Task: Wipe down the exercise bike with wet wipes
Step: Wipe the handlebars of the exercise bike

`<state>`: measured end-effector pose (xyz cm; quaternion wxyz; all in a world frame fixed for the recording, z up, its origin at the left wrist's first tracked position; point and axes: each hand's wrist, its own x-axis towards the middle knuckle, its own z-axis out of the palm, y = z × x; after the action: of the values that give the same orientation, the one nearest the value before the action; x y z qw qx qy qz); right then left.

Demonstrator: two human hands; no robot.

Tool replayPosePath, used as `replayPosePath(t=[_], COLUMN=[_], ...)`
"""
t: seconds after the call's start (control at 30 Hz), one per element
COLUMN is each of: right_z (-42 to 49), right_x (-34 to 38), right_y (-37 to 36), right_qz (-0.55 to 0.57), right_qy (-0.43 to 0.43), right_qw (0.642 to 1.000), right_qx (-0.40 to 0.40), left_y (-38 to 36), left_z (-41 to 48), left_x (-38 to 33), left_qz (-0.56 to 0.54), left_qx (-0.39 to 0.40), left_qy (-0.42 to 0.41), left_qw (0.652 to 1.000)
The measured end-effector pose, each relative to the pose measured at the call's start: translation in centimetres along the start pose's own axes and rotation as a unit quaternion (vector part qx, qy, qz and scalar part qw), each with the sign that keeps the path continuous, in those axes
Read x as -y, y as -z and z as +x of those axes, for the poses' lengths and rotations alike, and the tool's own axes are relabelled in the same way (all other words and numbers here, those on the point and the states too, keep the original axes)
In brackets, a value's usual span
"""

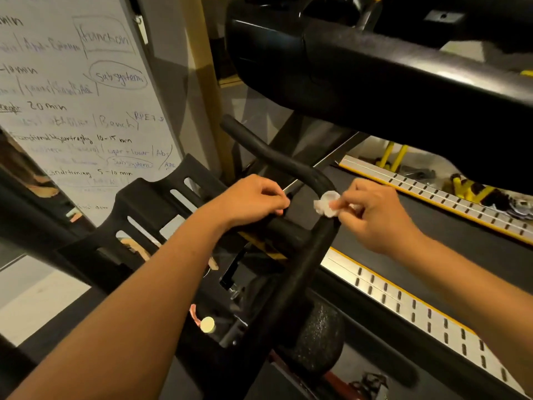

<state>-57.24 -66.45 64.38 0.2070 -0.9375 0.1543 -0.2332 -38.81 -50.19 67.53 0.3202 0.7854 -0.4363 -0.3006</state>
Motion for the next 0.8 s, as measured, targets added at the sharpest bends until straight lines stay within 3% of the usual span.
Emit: replayPosePath(t=[0.13,0.23,0.37,0.47,0.6,0.8], right_z=[-4.1,-4.2,1.0,5.4,6.3,4.1], right_x=[5.7,5.8,-0.1,-2.7,-1.0,0.7], right_y=[-0.1,-0.9,-0.6,-0.5,-0.9,0.4], right_qz=[0.107,0.092,0.012,-0.081,-0.042,-0.117], right_qy=[0.043,0.060,0.030,-0.017,-0.061,-0.054], right_qw=[0.993,0.994,0.999,0.997,0.997,0.988], right_qx=[0.024,0.023,-0.024,0.001,0.004,0.088], left_y=[-1.3,-1.8,-2.0,-2.3,-2.3,-2.0], left_z=[-0.7,-1.6,-1.6,-1.3,-0.9,0.1], left_x=[-0.3,-0.3,-0.6,0.1,1.3,1.1], left_qz=[0.233,0.328,0.356,0.384,0.403,0.431], left_qx=[0.006,-0.026,-0.039,-0.072,-0.071,-0.067], left_qy=[-0.044,-0.095,-0.082,-0.119,-0.093,-0.050], left_qw=[0.971,0.940,0.930,0.913,0.908,0.899])
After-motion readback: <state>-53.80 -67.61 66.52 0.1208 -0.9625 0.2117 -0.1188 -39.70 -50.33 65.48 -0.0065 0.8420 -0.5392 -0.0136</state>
